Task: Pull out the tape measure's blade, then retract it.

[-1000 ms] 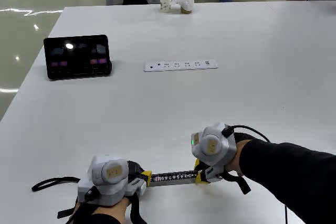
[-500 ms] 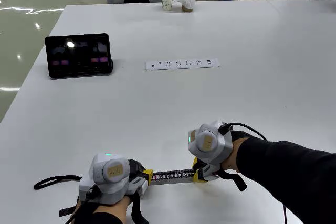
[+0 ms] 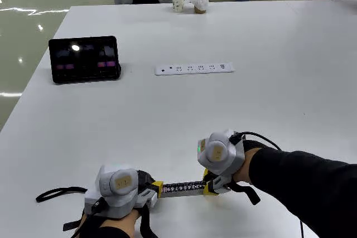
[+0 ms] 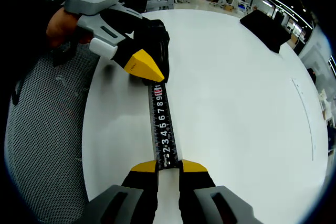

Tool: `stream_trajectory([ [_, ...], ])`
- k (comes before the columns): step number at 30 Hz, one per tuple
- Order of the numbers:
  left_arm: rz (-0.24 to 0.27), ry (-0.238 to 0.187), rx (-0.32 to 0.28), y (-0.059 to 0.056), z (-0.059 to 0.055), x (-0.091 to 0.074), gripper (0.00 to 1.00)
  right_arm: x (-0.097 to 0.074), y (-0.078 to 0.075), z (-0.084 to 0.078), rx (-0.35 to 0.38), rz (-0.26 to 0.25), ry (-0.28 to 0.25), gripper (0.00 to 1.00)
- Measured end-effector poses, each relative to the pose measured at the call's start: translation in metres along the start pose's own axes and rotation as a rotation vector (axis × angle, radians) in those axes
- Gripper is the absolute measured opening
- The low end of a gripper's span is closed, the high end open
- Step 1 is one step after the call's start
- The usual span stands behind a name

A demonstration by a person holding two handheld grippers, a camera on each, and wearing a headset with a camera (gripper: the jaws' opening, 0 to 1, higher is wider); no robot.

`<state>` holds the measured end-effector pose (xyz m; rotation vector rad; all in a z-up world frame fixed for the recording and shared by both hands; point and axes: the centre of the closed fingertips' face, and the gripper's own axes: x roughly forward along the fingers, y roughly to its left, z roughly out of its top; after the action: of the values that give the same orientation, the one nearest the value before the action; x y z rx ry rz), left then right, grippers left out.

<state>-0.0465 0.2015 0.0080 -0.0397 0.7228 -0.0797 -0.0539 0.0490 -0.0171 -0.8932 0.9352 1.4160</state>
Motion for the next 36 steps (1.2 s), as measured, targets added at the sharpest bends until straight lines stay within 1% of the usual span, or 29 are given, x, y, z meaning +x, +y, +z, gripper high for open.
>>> stream_trajectory([
  [9,-0.001,0.002,0.000,0.000,0.000,0.000,0.64,0.002,-0.001,0.003,0.004,0.005,0.012,0.11],
  [18,-0.002,0.001,0.002,0.000,0.000,0.000,0.64,0.003,0.000,0.005,0.007,0.008,0.008,0.11],
  [25,-0.003,0.001,0.003,0.000,0.001,-0.001,0.64,0.003,0.001,0.007,0.010,0.008,-0.004,0.11],
  [28,-0.003,0.001,0.003,0.000,0.001,-0.001,0.64,0.003,0.000,0.009,0.049,0.014,-0.019,0.11],
  [32,-0.004,0.002,0.003,0.000,0.000,-0.001,0.64,0.004,0.001,0.011,0.032,0.014,-0.025,0.11],
  [36,-0.004,0.003,0.003,0.000,0.000,-0.001,0.64,0.005,0.002,0.013,0.039,0.014,-0.032,0.11],
])
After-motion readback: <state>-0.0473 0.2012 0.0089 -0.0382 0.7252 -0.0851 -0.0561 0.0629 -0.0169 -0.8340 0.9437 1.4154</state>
